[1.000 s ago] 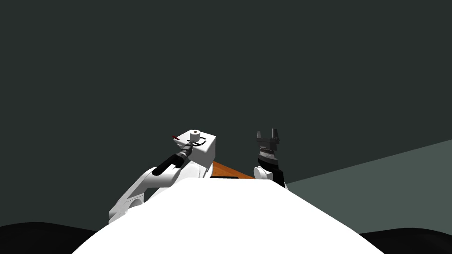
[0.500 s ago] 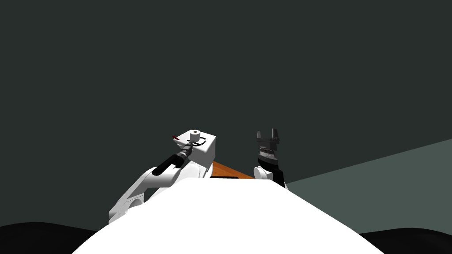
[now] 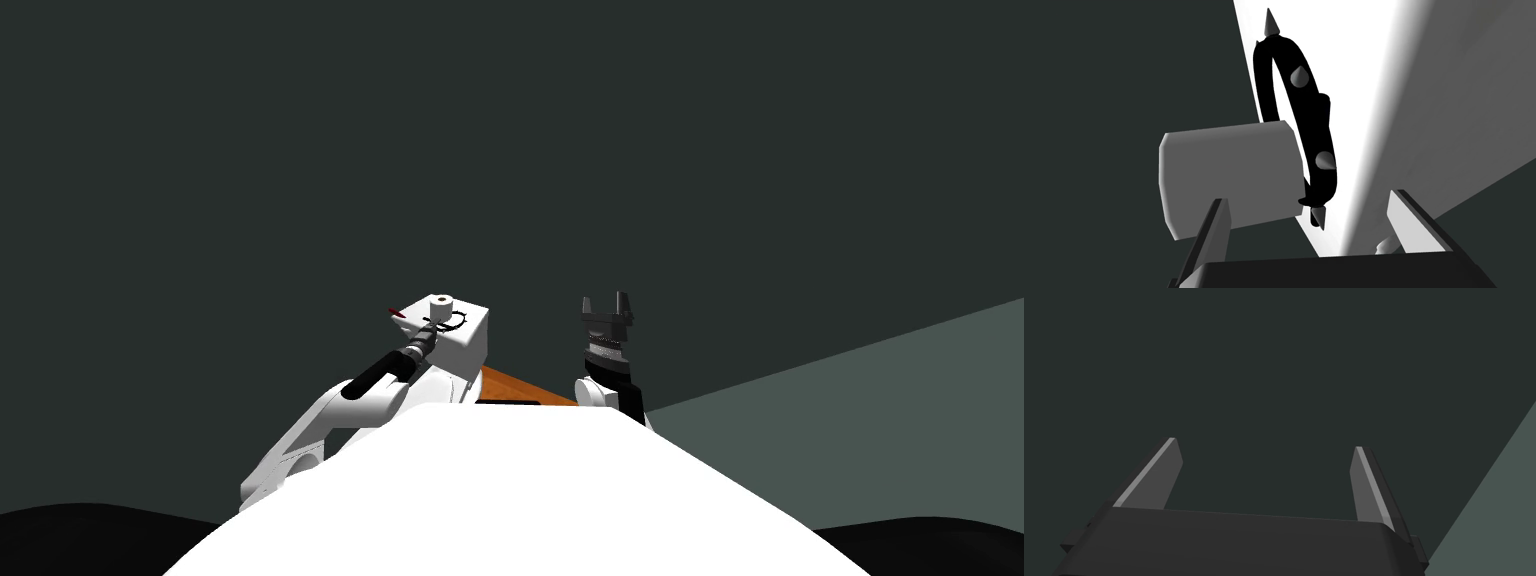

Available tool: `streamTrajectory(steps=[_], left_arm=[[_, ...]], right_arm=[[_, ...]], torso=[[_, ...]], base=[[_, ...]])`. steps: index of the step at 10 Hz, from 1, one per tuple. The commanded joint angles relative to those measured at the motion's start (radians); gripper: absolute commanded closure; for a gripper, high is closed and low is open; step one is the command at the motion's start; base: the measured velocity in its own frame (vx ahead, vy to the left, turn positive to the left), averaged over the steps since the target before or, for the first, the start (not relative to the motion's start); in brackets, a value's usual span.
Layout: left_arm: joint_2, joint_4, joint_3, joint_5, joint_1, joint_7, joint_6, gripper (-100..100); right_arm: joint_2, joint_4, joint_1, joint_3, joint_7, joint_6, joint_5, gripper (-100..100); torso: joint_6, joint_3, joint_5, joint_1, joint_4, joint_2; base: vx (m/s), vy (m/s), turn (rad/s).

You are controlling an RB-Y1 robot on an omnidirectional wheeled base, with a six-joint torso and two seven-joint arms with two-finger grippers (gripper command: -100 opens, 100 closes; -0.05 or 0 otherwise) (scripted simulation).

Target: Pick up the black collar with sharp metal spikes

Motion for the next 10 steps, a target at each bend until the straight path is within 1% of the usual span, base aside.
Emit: streamTrajectory(steps=[1,8,10], left_arm=[[0.000,0.000,0.000,0.000,0.000,0.000,0.000,-100],[0.000,0.000,0.000,0.000,0.000,0.000,0.000,-100],[0.001,-0.006,0.004,0.008,0.003,0.007,0.007,-100]], right_arm=[[0.000,0.000,0.000,0.000,0.000,0.000,0.000,0],[0.000,0.000,0.000,0.000,0.000,0.000,0.000,0],[0.000,0.000,0.000,0.000,0.000,0.000,0.000,0]], torso=[[0.000,0.000,0.000,0.000,0.000,0.000],[0.000,0.000,0.000,0.000,0.000,0.000],[0.000,0.000,0.000,0.001,0.000,0.001]], base=[[0.000,0.000,0.000],[0.001,-0.001,0.003],[-0.018,0.018,-0.059]])
